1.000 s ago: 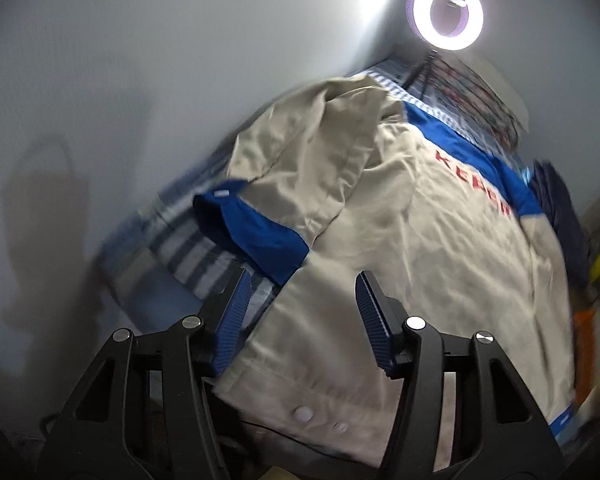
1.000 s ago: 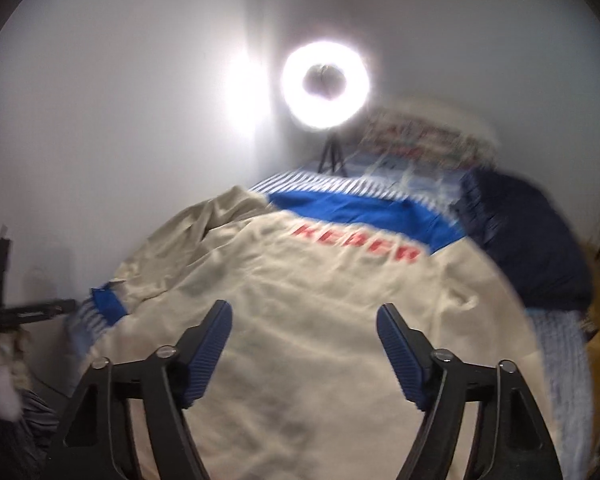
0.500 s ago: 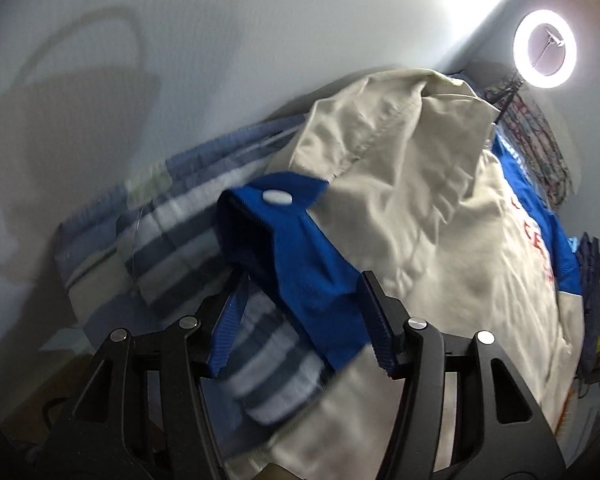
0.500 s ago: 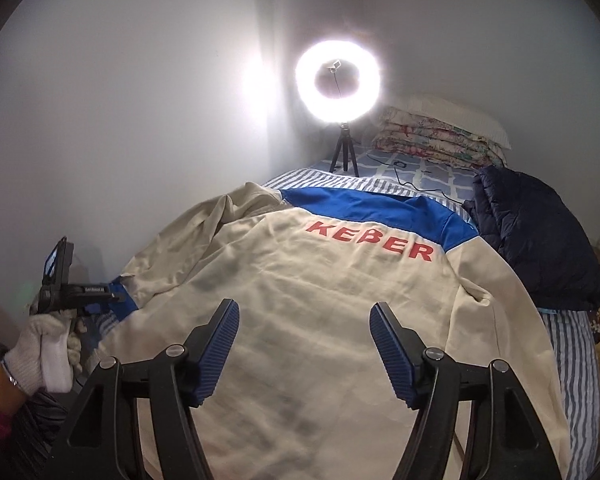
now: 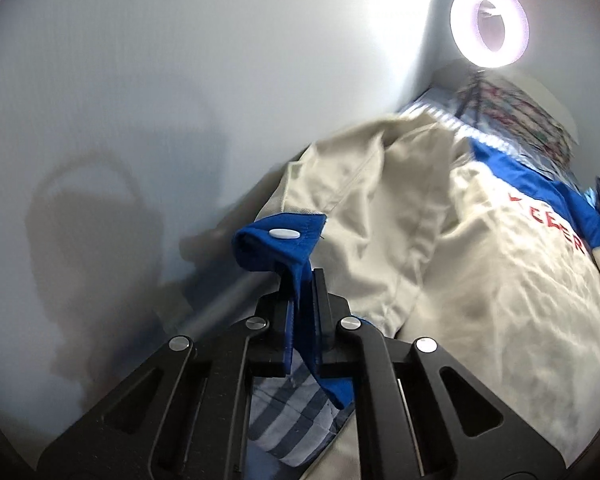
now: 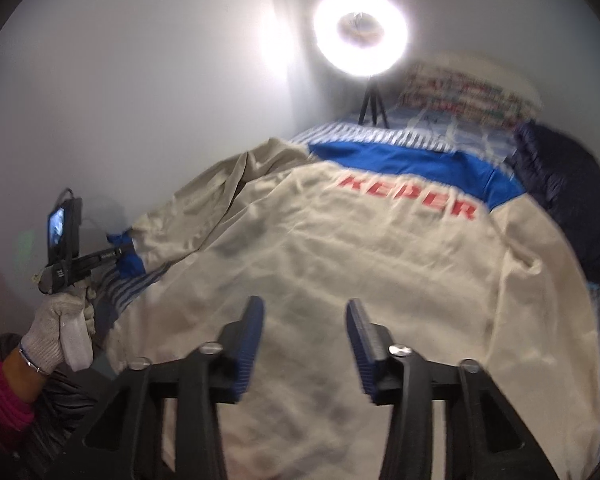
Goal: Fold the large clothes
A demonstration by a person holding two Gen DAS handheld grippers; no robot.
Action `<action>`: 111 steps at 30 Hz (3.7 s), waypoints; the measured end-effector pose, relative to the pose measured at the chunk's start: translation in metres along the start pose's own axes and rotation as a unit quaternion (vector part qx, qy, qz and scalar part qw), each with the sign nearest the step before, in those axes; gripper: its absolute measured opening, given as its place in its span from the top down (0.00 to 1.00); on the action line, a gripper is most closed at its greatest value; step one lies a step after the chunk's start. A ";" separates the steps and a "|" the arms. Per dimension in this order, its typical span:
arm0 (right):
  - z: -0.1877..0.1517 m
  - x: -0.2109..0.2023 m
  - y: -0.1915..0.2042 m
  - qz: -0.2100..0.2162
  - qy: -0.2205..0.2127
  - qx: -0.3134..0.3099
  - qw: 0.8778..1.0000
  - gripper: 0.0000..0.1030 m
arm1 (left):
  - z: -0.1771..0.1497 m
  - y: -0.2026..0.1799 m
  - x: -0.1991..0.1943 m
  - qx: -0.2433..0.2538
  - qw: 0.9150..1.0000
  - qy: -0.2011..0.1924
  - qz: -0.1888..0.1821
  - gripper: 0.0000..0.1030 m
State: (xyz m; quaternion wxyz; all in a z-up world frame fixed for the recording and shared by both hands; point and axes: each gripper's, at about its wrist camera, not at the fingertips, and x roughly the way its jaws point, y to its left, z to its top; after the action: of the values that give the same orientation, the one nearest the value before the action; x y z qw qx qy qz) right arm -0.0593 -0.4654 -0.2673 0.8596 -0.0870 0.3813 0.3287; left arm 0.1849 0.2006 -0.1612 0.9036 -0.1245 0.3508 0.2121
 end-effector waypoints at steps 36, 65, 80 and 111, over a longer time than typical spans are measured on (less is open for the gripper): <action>0.137 0.209 0.071 0.140 0.100 0.027 0.985 0.52 | 0.019 0.002 -0.130 0.186 0.961 -0.196 -0.062 1.00; 0.215 0.396 0.169 0.091 0.207 0.104 0.969 1.00 | -0.022 0.030 -0.107 0.146 0.981 -0.096 -0.086 1.00; 0.176 0.259 0.047 0.192 0.123 0.161 0.960 1.00 | -0.022 0.034 -0.111 0.139 0.980 -0.120 -0.074 0.58; 0.019 0.219 -0.020 0.157 0.155 0.231 0.947 0.55 | -0.006 0.016 0.000 0.136 0.978 0.034 -0.154 0.98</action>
State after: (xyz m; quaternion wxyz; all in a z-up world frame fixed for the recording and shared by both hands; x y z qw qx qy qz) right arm 0.0724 -0.3638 -0.4118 0.7238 0.1253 0.5844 0.3448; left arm 0.1740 0.2128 -0.1670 0.9213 -0.0603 0.3837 0.0164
